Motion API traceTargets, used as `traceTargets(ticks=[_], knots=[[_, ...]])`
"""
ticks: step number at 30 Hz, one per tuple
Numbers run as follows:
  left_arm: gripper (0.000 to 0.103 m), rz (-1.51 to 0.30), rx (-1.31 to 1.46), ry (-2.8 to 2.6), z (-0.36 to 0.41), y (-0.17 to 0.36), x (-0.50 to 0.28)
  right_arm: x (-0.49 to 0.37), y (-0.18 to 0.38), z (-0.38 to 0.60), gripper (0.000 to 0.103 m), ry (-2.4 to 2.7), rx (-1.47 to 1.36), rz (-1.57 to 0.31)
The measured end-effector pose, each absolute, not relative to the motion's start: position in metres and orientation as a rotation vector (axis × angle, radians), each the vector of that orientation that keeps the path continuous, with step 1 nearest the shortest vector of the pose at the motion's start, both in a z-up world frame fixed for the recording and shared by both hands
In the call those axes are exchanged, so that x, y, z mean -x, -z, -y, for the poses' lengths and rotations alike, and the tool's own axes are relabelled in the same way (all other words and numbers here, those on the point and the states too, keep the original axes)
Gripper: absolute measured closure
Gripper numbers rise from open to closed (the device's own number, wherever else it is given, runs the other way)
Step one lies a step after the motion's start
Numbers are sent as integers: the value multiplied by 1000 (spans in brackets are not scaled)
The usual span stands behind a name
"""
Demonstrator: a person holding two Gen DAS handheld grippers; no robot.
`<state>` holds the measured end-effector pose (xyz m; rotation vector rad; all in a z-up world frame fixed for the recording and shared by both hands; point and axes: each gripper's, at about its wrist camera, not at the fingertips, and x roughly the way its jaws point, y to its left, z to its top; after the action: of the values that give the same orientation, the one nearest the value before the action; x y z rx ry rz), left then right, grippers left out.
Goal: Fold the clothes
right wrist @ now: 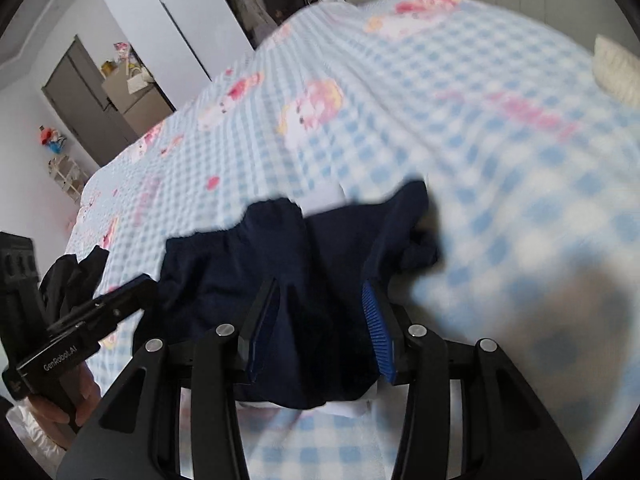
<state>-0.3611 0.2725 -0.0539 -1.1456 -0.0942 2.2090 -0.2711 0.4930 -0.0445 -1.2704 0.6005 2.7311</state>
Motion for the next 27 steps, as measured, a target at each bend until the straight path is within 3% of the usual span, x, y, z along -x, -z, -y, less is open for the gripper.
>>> traceTargets(ticks=[5, 14, 17, 19, 21, 24, 27], knots=[[61, 136, 1231, -2177, -277, 58, 375, 282, 48, -494, 59, -2696, 1349, -590], [56, 147, 1121, -2240, -242, 0, 364, 277, -5, -469, 58, -2734, 1285, -440], [52, 153, 1113, -2310, -211, -14, 364, 273, -20, -446, 47, -2748, 1288, -391], [44, 162, 1124, -2369, -184, -20, 365, 265, -32, -431, 42, -2750, 1274, -348], [44, 132, 1134, -2432, -160, -28, 365, 265, -42, -412, 32, -2761, 1258, -324], [42, 86, 1121, -2515, -125, -43, 358, 266, -55, -381, 27, -2776, 1239, -288], [31, 69, 1105, -2578, -90, -58, 343, 263, -66, -343, 20, -2805, 1233, -241]])
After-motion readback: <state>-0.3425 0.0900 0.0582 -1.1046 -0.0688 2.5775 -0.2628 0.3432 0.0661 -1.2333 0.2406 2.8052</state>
